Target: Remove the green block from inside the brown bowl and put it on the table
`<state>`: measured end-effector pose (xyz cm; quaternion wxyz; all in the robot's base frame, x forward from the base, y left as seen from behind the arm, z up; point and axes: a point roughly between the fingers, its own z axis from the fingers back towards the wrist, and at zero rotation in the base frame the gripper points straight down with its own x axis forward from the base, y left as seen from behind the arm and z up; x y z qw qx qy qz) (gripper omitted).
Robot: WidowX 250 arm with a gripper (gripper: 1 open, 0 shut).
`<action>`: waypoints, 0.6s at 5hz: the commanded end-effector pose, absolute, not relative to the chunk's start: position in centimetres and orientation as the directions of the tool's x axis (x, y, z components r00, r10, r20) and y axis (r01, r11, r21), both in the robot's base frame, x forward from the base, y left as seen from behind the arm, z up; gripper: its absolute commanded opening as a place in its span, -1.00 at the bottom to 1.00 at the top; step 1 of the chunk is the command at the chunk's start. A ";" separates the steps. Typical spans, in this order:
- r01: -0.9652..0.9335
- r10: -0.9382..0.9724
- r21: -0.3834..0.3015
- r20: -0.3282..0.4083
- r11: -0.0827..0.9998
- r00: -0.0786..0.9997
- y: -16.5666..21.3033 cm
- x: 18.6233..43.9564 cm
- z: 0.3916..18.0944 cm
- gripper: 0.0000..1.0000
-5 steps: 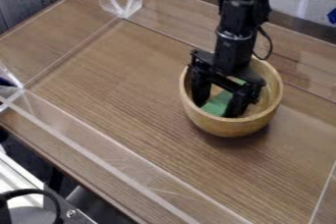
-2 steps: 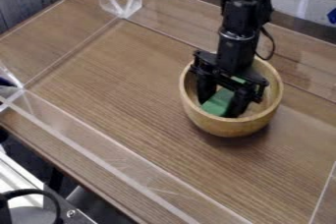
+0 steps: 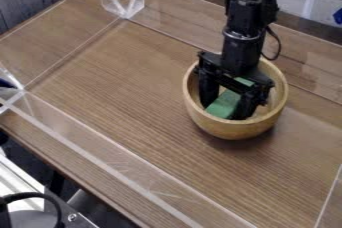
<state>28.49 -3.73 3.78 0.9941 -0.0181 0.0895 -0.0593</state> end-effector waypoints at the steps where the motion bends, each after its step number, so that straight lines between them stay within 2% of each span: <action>1: 0.122 -0.126 -0.051 -0.079 0.991 0.989 -3.8 30.0 5.9 -1.00; 2: 0.124 -0.128 -0.054 -0.081 0.991 0.988 -3.8 30.0 5.9 1.00; 3: 0.125 -0.130 -0.056 -0.085 0.991 0.988 -3.8 30.2 5.7 1.00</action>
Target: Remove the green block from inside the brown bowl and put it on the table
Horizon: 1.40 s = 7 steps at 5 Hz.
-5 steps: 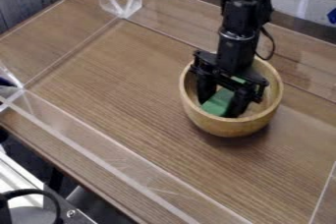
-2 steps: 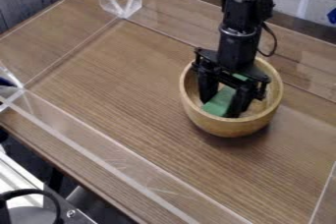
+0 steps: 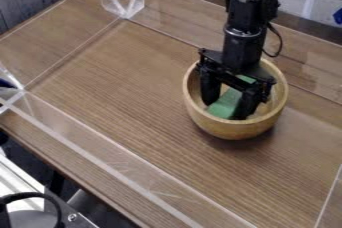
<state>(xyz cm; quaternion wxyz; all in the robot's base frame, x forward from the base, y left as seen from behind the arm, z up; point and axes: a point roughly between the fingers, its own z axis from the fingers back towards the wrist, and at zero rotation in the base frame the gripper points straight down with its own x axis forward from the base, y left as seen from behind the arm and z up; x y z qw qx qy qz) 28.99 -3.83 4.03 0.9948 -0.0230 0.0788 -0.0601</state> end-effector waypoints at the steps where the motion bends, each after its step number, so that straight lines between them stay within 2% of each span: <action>1: 0.127 -0.132 -0.057 -0.089 0.990 0.987 -3.8 30.4 5.2 1.00; 4: 0.124 -0.130 -0.065 -0.097 0.990 0.987 -3.6 30.5 4.2 1.00; 5: 0.122 -0.127 -0.067 -0.093 0.990 0.987 -3.5 30.6 4.1 -1.00; 7: 0.114 -0.118 -0.071 -0.067 0.991 0.991 -3.1 30.6 5.9 -1.00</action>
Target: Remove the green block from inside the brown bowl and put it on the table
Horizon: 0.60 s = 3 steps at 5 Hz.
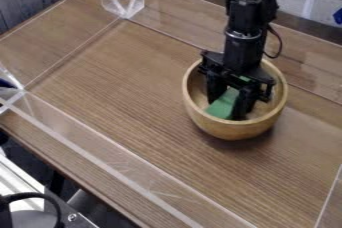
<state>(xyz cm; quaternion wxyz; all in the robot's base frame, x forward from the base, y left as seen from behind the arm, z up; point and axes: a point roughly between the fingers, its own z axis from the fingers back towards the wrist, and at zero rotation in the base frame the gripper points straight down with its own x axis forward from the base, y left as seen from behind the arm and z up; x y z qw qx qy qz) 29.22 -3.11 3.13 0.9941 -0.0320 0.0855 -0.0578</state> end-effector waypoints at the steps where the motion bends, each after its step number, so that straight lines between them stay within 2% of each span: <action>1: 0.109 -0.113 -0.072 -0.049 0.991 0.992 -2.8 30.6 7.1 -1.00; 3: 0.061 -0.056 -0.060 0.071 0.996 0.996 -0.6 31.3 13.2 -1.00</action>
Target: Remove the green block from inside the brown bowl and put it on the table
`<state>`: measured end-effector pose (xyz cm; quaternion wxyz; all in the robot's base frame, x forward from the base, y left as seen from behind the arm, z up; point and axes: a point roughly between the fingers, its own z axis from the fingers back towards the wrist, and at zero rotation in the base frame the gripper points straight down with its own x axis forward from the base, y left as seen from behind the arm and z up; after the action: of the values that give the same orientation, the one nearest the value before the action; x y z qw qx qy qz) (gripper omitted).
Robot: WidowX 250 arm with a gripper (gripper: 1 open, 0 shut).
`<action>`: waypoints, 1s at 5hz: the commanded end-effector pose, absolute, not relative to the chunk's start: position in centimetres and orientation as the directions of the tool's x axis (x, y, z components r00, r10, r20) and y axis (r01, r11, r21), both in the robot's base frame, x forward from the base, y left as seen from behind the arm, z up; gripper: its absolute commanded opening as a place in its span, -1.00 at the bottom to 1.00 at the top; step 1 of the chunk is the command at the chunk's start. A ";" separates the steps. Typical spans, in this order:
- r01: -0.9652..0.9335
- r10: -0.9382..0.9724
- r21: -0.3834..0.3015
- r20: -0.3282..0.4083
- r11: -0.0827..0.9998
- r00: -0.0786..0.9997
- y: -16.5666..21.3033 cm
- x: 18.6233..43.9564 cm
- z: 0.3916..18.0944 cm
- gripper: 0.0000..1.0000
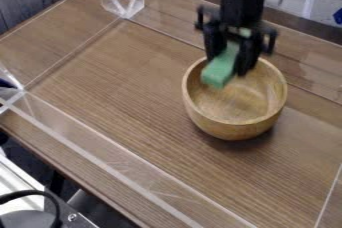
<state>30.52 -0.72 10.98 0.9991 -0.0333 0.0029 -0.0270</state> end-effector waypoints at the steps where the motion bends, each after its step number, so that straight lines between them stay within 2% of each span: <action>1: 0.020 -0.013 -0.062 0.113 0.998 0.994 1.7 31.8 15.4 -1.00; 2: -0.003 0.010 -0.060 0.131 0.998 0.991 4.0 31.7 16.8 -1.00; 3: -0.020 0.025 -0.050 0.121 0.999 0.992 5.9 31.7 16.0 -1.00; 5: -0.031 0.033 -0.032 0.065 0.999 0.997 8.2 31.4 12.0 -1.00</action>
<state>30.92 7.80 10.35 0.9996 -0.0239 -0.0050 0.0138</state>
